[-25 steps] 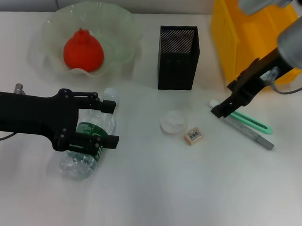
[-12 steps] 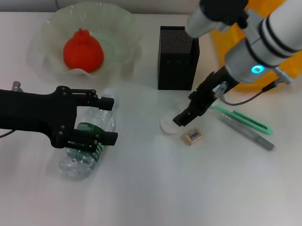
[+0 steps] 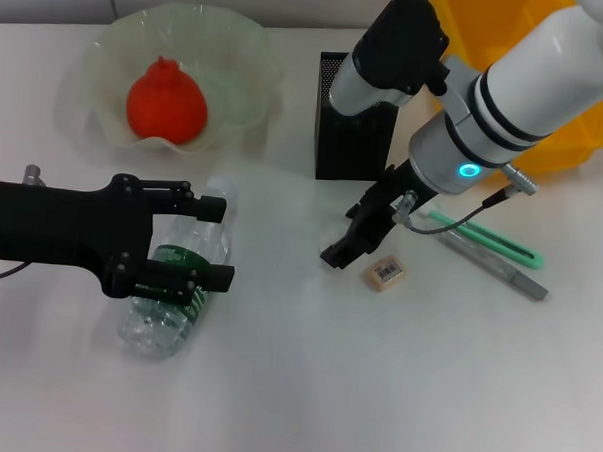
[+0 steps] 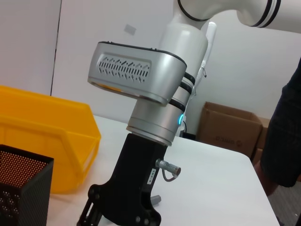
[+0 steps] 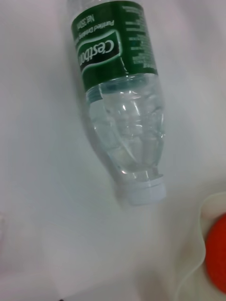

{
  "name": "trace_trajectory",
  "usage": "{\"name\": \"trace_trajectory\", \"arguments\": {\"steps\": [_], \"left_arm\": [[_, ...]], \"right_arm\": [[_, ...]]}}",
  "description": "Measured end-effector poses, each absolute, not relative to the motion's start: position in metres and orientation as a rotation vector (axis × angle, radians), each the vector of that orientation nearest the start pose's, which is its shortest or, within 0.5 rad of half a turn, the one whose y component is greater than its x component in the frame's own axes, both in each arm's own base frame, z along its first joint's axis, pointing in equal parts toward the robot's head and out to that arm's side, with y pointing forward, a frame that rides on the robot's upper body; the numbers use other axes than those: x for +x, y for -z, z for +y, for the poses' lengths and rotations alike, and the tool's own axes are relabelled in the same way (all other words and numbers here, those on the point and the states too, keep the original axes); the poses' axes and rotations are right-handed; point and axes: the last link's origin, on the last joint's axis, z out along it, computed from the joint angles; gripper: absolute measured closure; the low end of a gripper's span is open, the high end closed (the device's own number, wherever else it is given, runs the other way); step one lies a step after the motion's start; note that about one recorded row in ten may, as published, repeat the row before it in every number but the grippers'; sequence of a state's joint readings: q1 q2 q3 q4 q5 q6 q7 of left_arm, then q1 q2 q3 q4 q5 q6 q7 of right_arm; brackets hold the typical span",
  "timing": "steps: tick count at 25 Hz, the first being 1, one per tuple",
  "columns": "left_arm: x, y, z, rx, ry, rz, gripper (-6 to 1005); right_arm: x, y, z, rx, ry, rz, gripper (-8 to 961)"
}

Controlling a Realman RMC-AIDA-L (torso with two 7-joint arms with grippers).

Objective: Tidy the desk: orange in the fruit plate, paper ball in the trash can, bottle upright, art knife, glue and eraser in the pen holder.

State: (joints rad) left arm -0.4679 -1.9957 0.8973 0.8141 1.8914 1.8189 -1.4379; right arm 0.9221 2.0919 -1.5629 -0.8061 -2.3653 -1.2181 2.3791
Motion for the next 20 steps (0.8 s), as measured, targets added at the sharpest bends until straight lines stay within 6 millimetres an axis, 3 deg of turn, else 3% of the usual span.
{"name": "trace_trajectory", "arguments": {"steps": [7,10,13,14,15,20], "left_arm": [[-0.245,-0.033,0.301,-3.006,0.702,-0.410,198],[-0.246,-0.035,0.301,-2.996,0.709,-0.417,200],[-0.247,-0.040,0.301,-2.982,0.720,-0.423,201],[-0.248,-0.040,0.301,-2.979,0.723,-0.426,201],[-0.248,-0.041,0.300,-2.976,0.726,-0.430,201],[-0.249,-0.041,0.300,-2.972,0.728,-0.431,203]], "right_arm": [[0.138,0.091,0.382,-2.857,0.457,0.648,418],[0.134,0.073,0.378,-2.856,0.414,0.672,444],[0.129,0.026,0.378,-2.789,0.307,0.691,469],[0.130,-0.015,0.379,-2.697,0.216,0.705,478],[0.130,-0.015,0.379,-2.697,0.216,0.705,486],[0.141,-0.101,0.383,-2.437,-0.015,0.689,495]]}}
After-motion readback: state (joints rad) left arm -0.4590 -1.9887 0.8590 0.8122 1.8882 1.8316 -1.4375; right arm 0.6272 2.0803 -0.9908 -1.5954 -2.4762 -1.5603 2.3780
